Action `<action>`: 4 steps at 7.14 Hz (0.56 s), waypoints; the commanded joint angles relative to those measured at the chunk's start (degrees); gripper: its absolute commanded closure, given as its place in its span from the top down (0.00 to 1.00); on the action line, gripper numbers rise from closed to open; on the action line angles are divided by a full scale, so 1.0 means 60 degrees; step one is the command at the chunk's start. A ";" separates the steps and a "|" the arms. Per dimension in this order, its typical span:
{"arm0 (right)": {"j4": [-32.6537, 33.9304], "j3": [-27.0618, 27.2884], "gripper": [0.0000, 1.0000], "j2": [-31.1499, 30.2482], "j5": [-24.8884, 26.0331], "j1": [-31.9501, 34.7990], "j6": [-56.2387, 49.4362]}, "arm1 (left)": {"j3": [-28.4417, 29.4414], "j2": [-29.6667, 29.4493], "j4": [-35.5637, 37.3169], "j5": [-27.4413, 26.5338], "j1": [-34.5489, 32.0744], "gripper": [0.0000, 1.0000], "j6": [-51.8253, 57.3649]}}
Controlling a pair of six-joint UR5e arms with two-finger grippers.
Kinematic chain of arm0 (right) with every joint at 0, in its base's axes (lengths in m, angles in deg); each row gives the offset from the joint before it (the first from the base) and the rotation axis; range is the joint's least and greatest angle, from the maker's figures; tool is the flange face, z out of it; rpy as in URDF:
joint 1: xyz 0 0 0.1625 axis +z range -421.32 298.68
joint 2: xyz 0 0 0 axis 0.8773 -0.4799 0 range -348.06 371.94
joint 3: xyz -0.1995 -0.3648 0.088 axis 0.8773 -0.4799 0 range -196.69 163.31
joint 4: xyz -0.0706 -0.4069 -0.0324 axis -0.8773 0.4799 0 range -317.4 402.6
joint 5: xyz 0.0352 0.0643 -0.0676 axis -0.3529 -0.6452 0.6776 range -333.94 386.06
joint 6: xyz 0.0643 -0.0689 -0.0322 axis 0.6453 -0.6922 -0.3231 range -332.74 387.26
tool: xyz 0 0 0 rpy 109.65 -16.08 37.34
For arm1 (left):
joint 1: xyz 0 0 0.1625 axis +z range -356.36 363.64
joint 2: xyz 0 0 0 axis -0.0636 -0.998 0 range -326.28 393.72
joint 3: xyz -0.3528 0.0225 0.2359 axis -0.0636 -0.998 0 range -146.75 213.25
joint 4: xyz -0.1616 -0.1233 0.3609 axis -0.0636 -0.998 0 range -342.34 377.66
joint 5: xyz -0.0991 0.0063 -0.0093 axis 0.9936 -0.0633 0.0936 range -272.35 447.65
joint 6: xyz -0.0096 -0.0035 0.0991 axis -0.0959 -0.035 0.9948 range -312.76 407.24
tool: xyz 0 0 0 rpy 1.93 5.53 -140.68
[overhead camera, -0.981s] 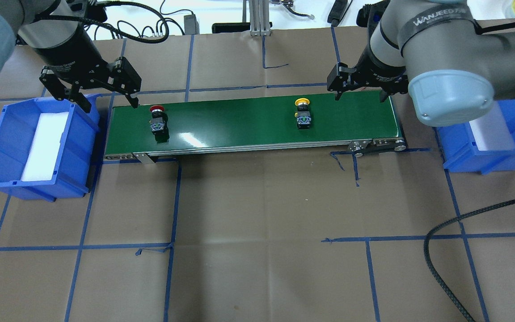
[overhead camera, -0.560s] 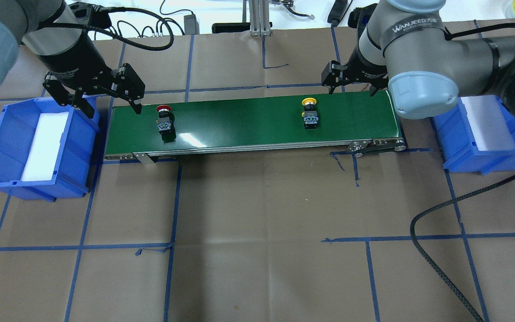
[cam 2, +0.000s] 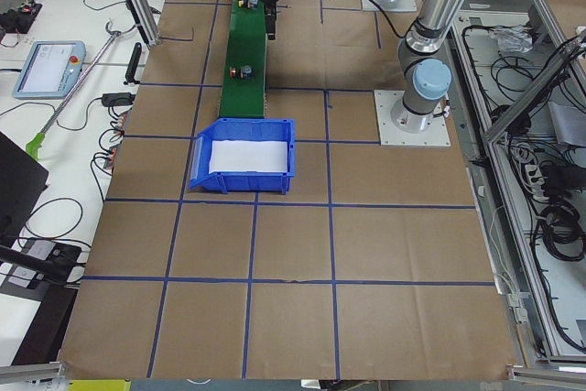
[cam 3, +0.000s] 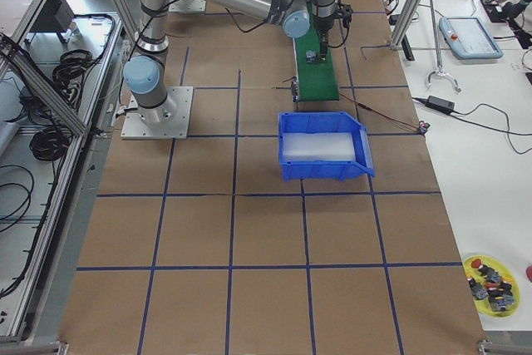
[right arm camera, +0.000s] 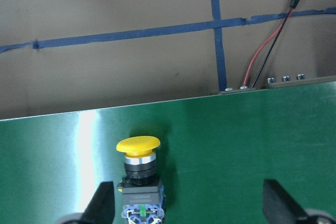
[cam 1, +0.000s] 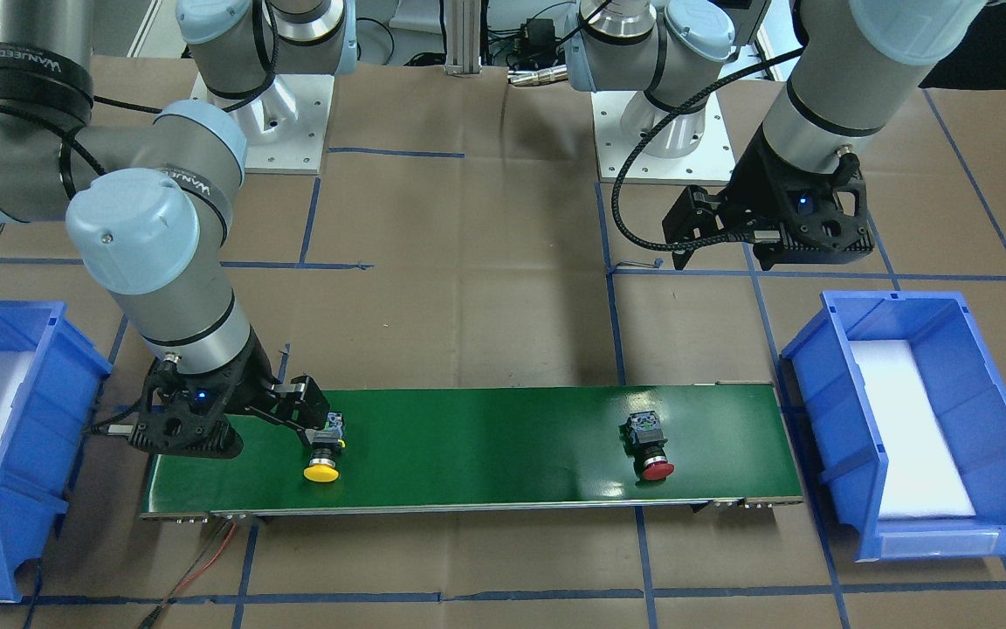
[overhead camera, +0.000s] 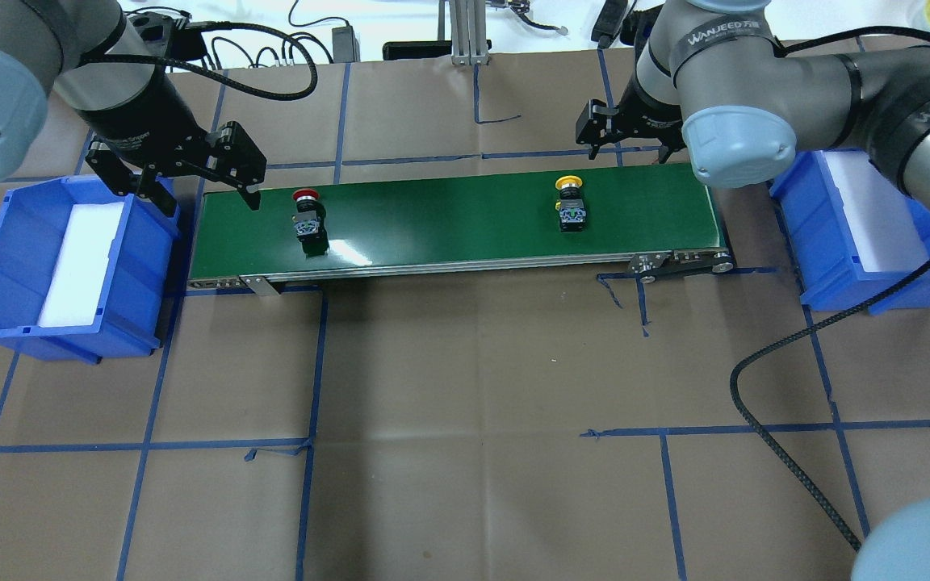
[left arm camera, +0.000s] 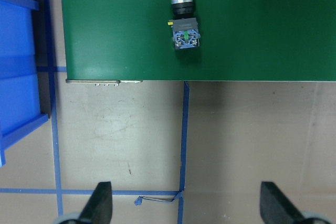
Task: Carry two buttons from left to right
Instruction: 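Raise the left gripper away while the right gripper reaches toward the yellow button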
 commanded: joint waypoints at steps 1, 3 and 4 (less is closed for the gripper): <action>-0.0009 0.0142 1.00 0.0196 -0.0371 0.0029 0.0019 | -0.0019 0.0045 0.0049 -0.0005 0.0000 0.99 0.0000; 0.0078 0.0391 1.00 0.0299 -0.0313 0.0029 -0.0010 | -0.0004 0.0045 0.0050 -0.0005 0.0000 0.99 0.0000; 0.0107 0.0653 1.00 0.0357 -0.0240 0.0014 -0.0025 | -0.0019 0.0045 0.0050 -0.0005 0.0000 0.99 0.0000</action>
